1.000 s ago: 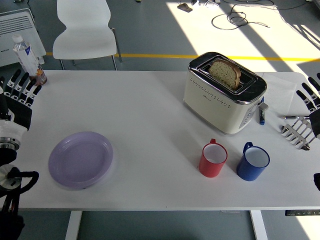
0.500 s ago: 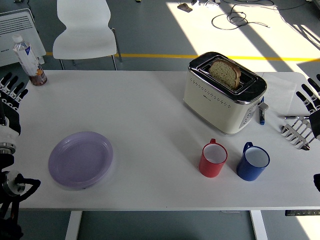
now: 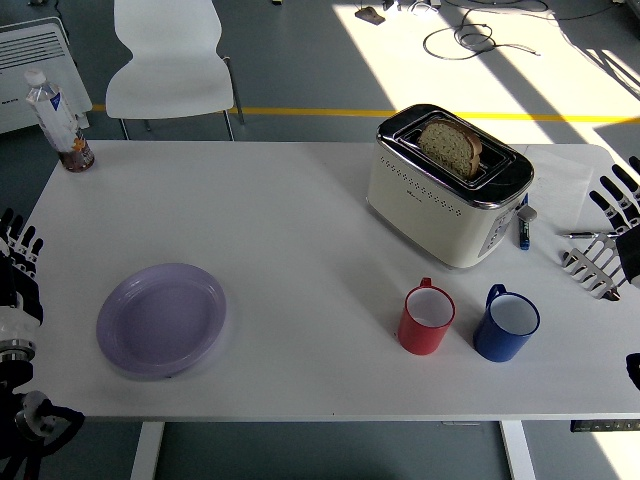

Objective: Push plate across desktop,pick up the break from the machine,place the break in the plate

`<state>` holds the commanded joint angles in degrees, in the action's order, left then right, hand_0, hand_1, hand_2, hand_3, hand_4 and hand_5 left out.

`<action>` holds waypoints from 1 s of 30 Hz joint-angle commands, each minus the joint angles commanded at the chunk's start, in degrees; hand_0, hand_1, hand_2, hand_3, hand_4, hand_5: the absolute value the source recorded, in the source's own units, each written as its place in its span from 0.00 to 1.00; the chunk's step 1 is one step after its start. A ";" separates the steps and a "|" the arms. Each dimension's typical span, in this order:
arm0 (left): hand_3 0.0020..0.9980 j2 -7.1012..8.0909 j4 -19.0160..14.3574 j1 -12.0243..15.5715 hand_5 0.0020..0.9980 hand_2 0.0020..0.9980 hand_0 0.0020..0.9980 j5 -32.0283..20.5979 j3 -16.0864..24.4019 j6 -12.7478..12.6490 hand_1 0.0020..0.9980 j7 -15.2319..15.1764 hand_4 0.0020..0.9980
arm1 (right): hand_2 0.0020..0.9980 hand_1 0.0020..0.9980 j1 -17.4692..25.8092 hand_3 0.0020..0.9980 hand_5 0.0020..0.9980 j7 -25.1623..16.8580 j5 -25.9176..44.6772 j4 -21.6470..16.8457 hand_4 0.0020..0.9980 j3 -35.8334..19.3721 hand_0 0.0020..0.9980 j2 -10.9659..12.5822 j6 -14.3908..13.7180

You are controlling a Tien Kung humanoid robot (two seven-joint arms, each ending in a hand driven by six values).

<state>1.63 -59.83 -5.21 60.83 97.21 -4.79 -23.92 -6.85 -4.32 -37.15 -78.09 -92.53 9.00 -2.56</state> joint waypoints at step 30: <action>1.00 1.37 10.74 1.42 1.00 1.00 0.94 6.89 -10.21 -3.15 0.97 -6.71 0.51 | 0.75 0.75 1.01 0.75 0.65 0.02 -0.49 0.49 0.53 1.23 0.78 -0.05 -0.05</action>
<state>2.99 -49.09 -3.79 67.72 87.00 -7.95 -30.62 -5.85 -4.30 -37.63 -77.60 -91.31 8.95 -2.61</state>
